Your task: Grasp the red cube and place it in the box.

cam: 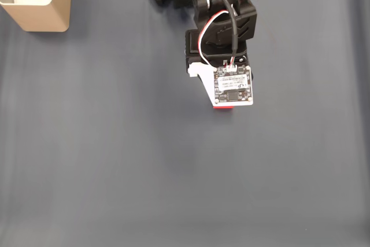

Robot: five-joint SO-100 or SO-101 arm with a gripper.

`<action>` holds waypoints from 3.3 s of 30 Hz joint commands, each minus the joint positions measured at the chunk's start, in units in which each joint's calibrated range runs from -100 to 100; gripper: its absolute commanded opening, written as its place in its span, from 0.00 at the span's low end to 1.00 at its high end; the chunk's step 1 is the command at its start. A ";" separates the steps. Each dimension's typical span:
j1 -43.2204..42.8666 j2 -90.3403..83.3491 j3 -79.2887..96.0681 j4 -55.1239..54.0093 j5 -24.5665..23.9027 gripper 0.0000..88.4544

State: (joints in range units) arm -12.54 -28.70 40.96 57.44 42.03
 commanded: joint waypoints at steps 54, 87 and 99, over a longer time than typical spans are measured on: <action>0.61 3.83 12.69 -18.59 0.34 0.28; -0.89 2.10 18.80 -22.27 1.12 0.27; -1.03 0.45 20.08 -23.59 1.22 0.27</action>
State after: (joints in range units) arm -12.98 -26.10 61.48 34.77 42.91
